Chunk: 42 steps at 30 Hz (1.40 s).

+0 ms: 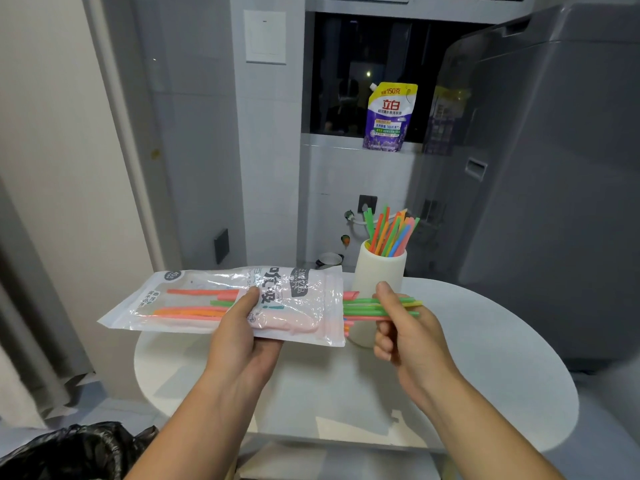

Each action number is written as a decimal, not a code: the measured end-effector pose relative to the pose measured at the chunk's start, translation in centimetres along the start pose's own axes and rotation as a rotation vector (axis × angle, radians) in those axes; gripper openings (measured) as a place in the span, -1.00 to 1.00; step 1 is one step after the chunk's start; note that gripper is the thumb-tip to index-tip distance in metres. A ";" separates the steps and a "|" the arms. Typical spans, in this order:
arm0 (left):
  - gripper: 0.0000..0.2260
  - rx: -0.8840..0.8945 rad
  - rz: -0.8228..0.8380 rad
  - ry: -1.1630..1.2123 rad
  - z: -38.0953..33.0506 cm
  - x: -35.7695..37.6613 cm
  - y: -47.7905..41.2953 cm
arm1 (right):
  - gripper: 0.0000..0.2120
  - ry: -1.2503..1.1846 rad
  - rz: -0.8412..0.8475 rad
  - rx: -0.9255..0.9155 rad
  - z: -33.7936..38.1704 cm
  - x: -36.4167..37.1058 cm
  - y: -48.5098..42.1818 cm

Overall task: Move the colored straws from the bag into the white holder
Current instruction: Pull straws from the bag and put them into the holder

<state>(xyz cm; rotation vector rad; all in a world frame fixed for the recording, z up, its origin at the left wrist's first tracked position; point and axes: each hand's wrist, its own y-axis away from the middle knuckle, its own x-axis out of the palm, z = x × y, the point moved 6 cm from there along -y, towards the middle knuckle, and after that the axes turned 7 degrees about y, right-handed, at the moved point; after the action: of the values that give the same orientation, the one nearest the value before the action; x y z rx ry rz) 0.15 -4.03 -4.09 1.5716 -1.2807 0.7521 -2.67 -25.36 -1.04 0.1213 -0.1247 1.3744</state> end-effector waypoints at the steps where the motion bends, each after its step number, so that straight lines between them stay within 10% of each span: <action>1: -0.86 -0.003 -0.002 0.003 0.0 0.0 0.0 | -0.62 -0.013 0.003 0.021 -0.2 0.2 0.0; 12: -0.87 0.014 0.004 0.038 -0.2 0.3 0.2 | -0.68 -0.216 0.107 0.035 -0.1 1.3 0.3; 28: -0.86 0.006 -0.012 0.063 -0.1 0.1 0.1 | -0.65 -0.031 -0.236 -0.117 -0.1 -1.3 -0.5; 37: -0.85 0.021 0.004 0.044 -0.1 0.2 0.0 | -0.83 -0.165 -0.153 -0.071 -0.4 -0.1 -0.2; 42: -0.85 0.027 0.004 0.053 -0.1 0.3 0.1 | -0.58 -0.192 -0.042 0.061 -1.8 2.0 0.6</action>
<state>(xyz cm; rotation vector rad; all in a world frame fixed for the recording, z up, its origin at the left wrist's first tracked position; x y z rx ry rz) 0.14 -4.03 -3.72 1.5606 -1.2409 0.8113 -2.81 -23.07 -2.49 0.3056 -0.2401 1.3235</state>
